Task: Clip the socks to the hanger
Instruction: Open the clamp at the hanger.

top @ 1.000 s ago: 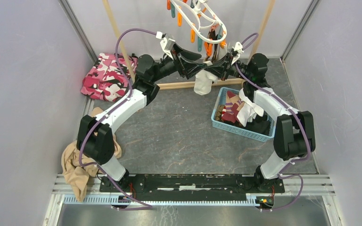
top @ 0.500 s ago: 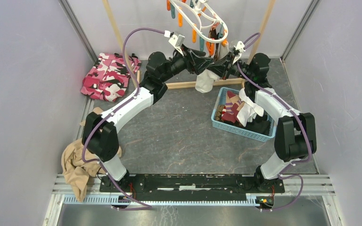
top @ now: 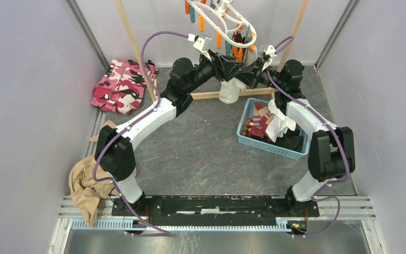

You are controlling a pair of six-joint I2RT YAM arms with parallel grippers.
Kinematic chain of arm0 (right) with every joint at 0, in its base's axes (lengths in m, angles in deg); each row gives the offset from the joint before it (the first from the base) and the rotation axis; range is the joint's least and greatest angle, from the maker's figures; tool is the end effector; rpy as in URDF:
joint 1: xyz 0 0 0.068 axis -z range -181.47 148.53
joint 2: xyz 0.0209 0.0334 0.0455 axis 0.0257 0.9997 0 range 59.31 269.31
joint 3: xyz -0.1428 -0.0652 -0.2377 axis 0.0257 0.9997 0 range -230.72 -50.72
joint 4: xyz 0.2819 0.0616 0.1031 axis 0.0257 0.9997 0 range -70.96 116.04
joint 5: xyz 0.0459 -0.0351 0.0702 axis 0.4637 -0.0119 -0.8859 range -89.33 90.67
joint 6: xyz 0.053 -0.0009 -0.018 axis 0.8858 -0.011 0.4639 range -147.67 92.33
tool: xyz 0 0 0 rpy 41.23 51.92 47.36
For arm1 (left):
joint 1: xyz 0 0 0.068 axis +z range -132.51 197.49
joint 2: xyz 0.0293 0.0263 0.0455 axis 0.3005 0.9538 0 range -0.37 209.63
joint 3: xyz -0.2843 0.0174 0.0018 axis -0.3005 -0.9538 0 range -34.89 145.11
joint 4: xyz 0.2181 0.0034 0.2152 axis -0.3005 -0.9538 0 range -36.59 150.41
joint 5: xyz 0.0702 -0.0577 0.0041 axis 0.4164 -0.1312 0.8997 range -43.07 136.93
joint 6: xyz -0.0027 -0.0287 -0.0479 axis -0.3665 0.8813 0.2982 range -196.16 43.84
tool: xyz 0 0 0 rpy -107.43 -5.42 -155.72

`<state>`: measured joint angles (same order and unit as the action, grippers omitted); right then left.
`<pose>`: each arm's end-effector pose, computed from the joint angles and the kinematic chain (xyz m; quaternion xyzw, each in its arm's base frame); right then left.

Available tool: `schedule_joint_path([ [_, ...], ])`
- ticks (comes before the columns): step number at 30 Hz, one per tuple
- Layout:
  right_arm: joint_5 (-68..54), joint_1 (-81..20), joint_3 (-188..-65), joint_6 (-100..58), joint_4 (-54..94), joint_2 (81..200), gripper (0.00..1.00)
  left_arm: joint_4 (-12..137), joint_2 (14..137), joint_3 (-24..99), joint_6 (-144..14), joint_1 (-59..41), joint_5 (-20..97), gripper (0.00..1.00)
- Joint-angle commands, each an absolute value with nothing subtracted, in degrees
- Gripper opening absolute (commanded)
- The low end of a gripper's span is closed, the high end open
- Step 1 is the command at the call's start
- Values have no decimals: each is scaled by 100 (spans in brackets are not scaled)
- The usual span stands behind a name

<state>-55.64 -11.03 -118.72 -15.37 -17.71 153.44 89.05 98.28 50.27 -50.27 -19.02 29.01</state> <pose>0.4116 0.1019 0.3319 -0.3496 0.5715 0.4245 0.6091 0.3682 -0.2874 0.4059 0.1787 0.5863 -0.4873 0.6220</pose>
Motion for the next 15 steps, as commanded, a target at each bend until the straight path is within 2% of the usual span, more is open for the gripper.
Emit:
schedule_joint_path([
  [1,-5443,-1061,-11953,-1430,-2017,15311,0,8946,9686,4983,-4944,-1960,3148,66],
  [12,-5351,-1040,-11974,-1369,-1997,15336,0,9956,8685,3404,-4931,-2119,3384,74],
  [15,-5321,-1043,-11952,-1353,-1990,15337,0,10029,8725,3515,-5035,-2198,3571,77],
])
